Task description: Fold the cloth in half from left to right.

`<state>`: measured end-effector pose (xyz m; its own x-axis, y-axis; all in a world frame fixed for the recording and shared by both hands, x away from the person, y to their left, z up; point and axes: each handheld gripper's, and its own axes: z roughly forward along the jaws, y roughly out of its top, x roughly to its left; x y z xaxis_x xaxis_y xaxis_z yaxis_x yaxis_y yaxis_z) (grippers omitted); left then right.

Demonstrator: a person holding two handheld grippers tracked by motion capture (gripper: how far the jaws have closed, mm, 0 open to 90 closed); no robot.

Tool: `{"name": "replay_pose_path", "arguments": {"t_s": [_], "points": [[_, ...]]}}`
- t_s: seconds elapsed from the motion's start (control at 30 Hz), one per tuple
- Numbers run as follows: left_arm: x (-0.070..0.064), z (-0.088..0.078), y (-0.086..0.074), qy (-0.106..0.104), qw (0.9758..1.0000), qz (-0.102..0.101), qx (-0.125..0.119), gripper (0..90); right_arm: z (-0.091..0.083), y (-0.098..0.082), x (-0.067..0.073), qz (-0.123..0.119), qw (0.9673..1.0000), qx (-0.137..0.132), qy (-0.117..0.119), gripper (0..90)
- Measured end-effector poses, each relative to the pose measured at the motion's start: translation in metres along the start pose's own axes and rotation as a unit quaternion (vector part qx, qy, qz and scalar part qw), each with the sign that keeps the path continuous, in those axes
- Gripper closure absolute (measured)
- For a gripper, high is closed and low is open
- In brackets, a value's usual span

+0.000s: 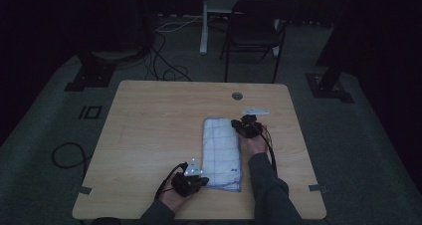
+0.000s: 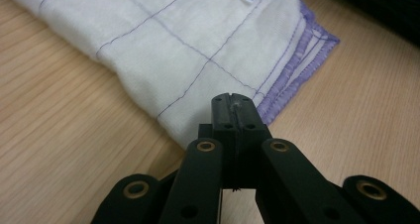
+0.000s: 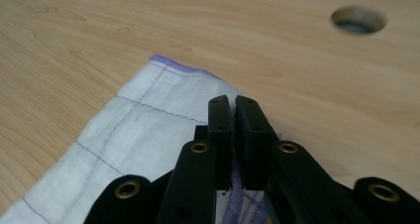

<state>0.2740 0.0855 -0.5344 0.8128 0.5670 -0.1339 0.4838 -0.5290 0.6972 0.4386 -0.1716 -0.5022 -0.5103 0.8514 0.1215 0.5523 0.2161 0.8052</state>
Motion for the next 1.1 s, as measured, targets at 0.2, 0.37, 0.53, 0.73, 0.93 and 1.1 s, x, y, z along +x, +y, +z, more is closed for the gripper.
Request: {"name": "replay_pose_path", "arguments": {"t_s": [0.2, 0.37, 0.53, 0.73, 0.93, 1.1], "points": [[0.004, -0.009, -0.007, 0.003, 0.9999, -0.010, 0.001, 90.0, -0.010, -0.002, -0.007, -0.007, 0.9981, 0.004, -0.061, 81.5], [0.006, -0.017, -0.005, 0.006, 0.9998, -0.015, -0.014, 86.7, -0.007, -0.010, -0.012, -0.001, 0.9982, 0.021, -0.056, 75.2], [0.013, -0.021, 0.003, 0.019, 0.9994, -0.010, -0.029, 80.7, 0.000, -0.015, -0.011, 0.005, 0.9985, 0.028, -0.047, 70.3], [0.027, -0.022, 0.013, 0.038, 0.9983, -0.010, -0.043, 76.0, 0.005, -0.013, -0.013, 0.017, 0.9990, 0.022, -0.035, 65.1], [0.040, -0.020, 0.023, 0.049, 0.9973, -0.014, -0.052, 75.1, 0.020, -0.012, -0.021, 0.067, 0.9973, 0.031, -0.004, 59.3], [0.053, -0.016, 0.033, 0.061, 0.9962, -0.020, -0.058, 74.2, 0.030, -0.013, -0.017, 0.057, 0.9970, 0.052, 0.000, 79.0]]}}
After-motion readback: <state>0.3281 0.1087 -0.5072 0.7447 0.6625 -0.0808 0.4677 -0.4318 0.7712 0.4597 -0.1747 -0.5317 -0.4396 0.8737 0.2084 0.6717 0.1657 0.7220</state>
